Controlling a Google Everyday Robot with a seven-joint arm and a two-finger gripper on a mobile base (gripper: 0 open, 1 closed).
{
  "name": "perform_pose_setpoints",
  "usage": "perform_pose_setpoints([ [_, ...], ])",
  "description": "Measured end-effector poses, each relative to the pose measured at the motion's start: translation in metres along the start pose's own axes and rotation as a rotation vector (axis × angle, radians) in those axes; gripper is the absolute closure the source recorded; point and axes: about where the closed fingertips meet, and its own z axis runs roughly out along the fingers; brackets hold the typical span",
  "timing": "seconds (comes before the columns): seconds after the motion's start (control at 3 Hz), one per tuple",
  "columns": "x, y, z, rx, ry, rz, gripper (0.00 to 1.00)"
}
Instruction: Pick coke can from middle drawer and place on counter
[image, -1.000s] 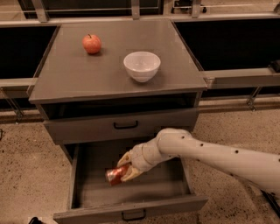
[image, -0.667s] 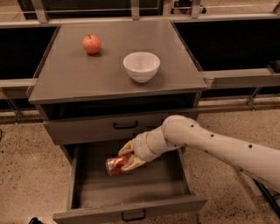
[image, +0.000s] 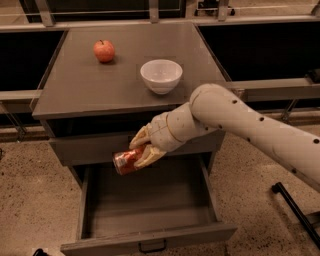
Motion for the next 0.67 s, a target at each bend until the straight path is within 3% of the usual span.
perform_pose_setpoints([
  [0.33, -0.037, -0.055, -0.036, 0.014, 0.047, -0.022, 1.00],
  [0.67, -0.065, -0.097, -0.046, 0.022, 0.060, -0.015, 1.00],
])
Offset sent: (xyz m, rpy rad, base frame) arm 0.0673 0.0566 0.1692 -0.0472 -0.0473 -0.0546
